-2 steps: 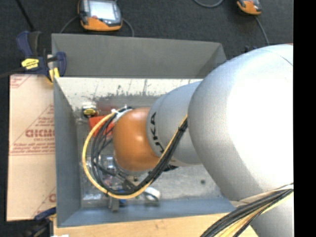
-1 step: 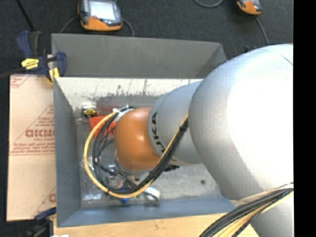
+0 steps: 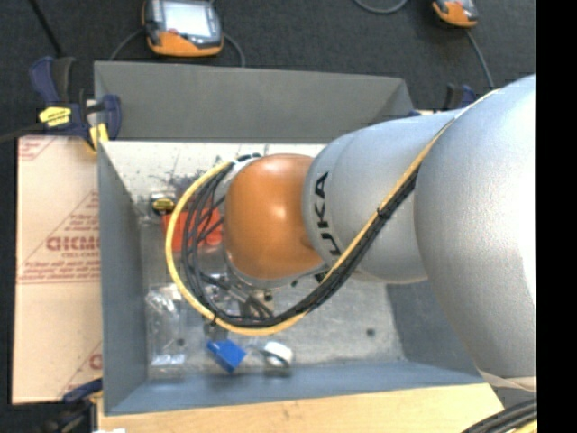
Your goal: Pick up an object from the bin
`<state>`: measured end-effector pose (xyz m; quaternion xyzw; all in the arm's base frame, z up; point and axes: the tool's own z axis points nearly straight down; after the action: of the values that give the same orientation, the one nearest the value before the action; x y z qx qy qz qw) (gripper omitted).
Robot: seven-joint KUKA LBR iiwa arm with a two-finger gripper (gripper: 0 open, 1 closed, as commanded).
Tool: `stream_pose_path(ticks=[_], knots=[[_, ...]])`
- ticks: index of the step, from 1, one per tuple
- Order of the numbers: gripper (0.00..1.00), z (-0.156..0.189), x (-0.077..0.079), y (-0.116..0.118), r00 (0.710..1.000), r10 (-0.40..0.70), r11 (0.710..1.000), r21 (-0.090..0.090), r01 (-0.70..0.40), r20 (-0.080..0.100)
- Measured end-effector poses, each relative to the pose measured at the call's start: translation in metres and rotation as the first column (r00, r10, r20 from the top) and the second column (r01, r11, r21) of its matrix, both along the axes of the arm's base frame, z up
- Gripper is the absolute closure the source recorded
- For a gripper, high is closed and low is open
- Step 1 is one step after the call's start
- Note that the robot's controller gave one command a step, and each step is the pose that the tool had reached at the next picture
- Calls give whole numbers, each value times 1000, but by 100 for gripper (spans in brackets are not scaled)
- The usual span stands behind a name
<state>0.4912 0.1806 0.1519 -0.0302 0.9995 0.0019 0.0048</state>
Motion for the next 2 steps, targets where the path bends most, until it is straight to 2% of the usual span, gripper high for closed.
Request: stream_pose_path(ticks=[1,2], knots=[[0,-4,-2,0,1000,-1,1000,-2,0,-8],[0,-83,0,-61,996,91,996,-5,-91,-13]])
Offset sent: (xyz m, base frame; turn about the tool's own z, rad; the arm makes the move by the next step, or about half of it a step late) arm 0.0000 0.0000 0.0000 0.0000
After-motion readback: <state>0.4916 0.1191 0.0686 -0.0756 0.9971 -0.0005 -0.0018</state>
